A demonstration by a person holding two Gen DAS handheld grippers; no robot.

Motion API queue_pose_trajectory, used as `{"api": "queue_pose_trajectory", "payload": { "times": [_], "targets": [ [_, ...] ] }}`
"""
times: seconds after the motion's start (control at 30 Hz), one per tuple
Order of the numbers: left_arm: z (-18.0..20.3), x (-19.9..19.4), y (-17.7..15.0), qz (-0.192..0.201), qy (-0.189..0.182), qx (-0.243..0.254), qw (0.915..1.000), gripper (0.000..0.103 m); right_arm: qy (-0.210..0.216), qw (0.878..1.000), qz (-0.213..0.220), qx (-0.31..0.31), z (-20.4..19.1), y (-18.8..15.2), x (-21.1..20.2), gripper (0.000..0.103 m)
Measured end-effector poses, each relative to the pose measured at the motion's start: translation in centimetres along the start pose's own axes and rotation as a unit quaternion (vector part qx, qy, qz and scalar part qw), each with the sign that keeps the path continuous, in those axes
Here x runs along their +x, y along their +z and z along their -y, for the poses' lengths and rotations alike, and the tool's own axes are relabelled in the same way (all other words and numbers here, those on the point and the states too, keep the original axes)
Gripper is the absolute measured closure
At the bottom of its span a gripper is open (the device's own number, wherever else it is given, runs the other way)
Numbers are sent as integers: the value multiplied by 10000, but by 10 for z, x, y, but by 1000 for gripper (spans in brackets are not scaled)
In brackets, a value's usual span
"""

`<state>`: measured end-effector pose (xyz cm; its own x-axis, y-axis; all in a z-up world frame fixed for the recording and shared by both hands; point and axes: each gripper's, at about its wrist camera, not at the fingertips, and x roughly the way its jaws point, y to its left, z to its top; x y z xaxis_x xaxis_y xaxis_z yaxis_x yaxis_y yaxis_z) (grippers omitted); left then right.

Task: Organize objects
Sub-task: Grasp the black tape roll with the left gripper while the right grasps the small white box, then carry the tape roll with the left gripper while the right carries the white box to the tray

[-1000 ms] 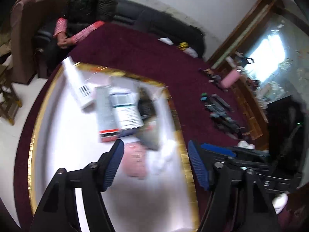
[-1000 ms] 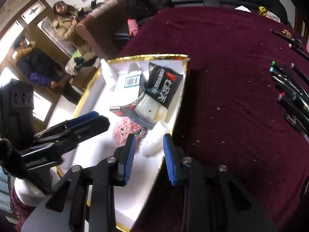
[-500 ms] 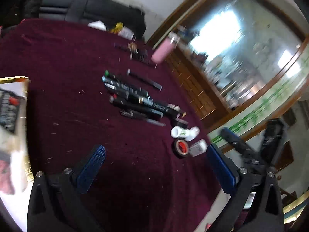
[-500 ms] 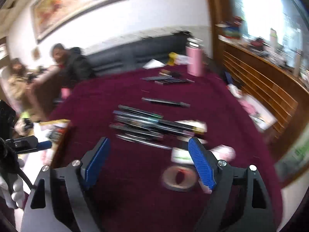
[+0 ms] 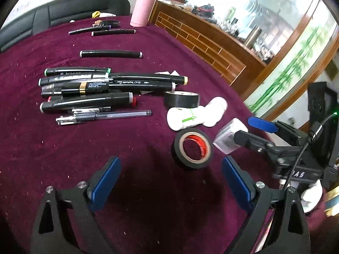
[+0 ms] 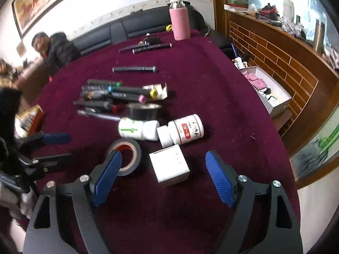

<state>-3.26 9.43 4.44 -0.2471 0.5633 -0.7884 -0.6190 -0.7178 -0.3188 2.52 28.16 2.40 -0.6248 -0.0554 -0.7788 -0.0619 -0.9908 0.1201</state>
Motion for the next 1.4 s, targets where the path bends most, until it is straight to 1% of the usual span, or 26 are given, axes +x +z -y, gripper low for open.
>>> {"api": "queue_pose_trajectory", "payload": {
  "times": [0.03,0.07,0.1,0.2,0.23,0.27,0.3,0.33,0.37,0.4,0.43,0.5,0.53,0.57,0.6,0.67,0.73,0.8,0.87,0.93,1.03,1.1,1.17,1.27,1.37,1.4],
  "targets": [
    [4,4,0,-21,25,97,9999,12,-10,10000,-47,-2,3,-3,4,53],
    [7,7,0,-41,81,177,9998,12,-3,9998,-197,36,5,-5,12,65],
    [10,10,0,-59,163,254,9995,12,31,9997,-246,85,9,-9,14,70],
    [21,25,2,-104,335,470,9983,13,185,9992,-241,250,23,-16,13,71],
    [23,31,4,-132,408,514,9978,17,233,9990,-224,299,26,-17,13,71],
    [24,38,5,-179,417,530,9976,24,264,9988,-210,350,29,-19,10,71],
    [25,44,7,-227,411,519,9975,27,255,9988,-181,386,33,-20,7,71],
    [26,51,9,-297,412,498,9975,34,265,9987,-162,413,35,-19,6,71],
    [27,54,10,-304,422,525,9973,36,297,9984,-150,447,38,-20,3,71],
    [30,56,12,-226,481,595,9968,38,347,9982,-127,480,41,-21,0,71],
    [33,59,14,-227,571,670,9959,44,359,9981,-112,488,41,-21,0,71],
    [38,63,15,-198,695,832,9939,63,385,9980,-84,500,42,-21,-3,71],
    [42,65,14,-204,957,1000,9902,77,391,9979,-75,501,41,-20,-3,71],
    [46,66,13,-212,1069,1154,9873,88,405,9979,-68,504,41,-20,-4,71],
    [49,65,10,-223,1115,1266,9854,91,419,9978,-61,512,40,-20,-4,71],
    [53,64,7,-255,1204,1347,9832,91,444,9977,-35,517,38,-18,-6,71],
    [49,59,5,-224,1042,1215,9869,92,447,9977,-30,507,36,-17,-6,71],
    [42,52,2,-184,1000,1080,9889,92,461,9977,-28,492,33,-16,-9,71],
    [34,39,-3,-89,877,883,9922,92,503,9977,-18,458,28,-15,-13,71],
    [20,19,-11,41,713,579,9958,92,566,9976,15,397,19,-13,-18,71],
    [-1,-19,-25,312,635,228,9972,92,735,9970,41,246,0,-8,-27,71],
    [-17,-50,-34,523,639,-18,9966,91,894,9959,51,92,-18,-4,-32,71],
    [-36,-83,-43,771,751,-234,9939,91,1051,9944,53,-82,-38,0,-36,71],
    [-67,-140,-63,1109,971,-625,9871,91,1317,9900,140,-482,-79,8,-44,71],
    [-102,-201,-84,1329,1474,-901,9760,91,1803,9798,184,-847,-129,18,-53,71],
    [-113,-217,-89,1372,1631,-953,9724,91,2047,9738,170,-978,-149,23,-55,71]
  ]
}}
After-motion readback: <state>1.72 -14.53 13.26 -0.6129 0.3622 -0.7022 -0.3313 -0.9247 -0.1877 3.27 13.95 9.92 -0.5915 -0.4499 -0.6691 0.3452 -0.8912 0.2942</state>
